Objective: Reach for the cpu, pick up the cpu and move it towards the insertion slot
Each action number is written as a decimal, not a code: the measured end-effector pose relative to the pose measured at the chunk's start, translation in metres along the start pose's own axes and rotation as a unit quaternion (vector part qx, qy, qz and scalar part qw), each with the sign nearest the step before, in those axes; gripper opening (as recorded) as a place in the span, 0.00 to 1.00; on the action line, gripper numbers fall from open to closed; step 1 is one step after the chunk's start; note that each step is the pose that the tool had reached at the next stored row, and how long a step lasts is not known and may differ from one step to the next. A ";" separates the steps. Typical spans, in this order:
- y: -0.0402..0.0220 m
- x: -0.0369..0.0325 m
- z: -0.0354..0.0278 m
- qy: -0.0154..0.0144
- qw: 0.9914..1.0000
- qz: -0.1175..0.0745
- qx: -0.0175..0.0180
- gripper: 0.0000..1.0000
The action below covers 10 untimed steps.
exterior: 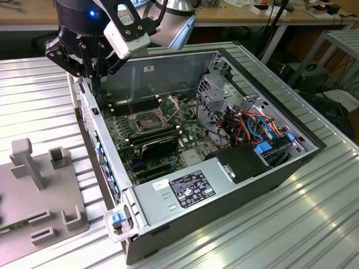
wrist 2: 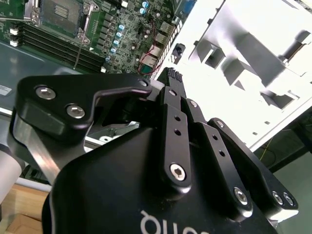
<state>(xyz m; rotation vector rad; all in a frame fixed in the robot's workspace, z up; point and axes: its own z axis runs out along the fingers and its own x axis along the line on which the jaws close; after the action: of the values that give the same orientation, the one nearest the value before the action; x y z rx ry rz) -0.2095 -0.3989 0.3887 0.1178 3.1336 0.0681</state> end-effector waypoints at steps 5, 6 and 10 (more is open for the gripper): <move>-0.0003 0.0037 0.0003 0.001 1.000 0.000 0.000 0.11; -0.0004 0.0048 0.0004 0.001 1.000 0.000 0.000 0.11; -0.0005 0.0069 0.0006 0.002 1.000 0.000 0.000 0.11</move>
<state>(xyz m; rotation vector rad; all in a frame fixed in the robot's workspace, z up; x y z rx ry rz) -0.2164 -0.3988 0.3880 0.1183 3.1377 0.0680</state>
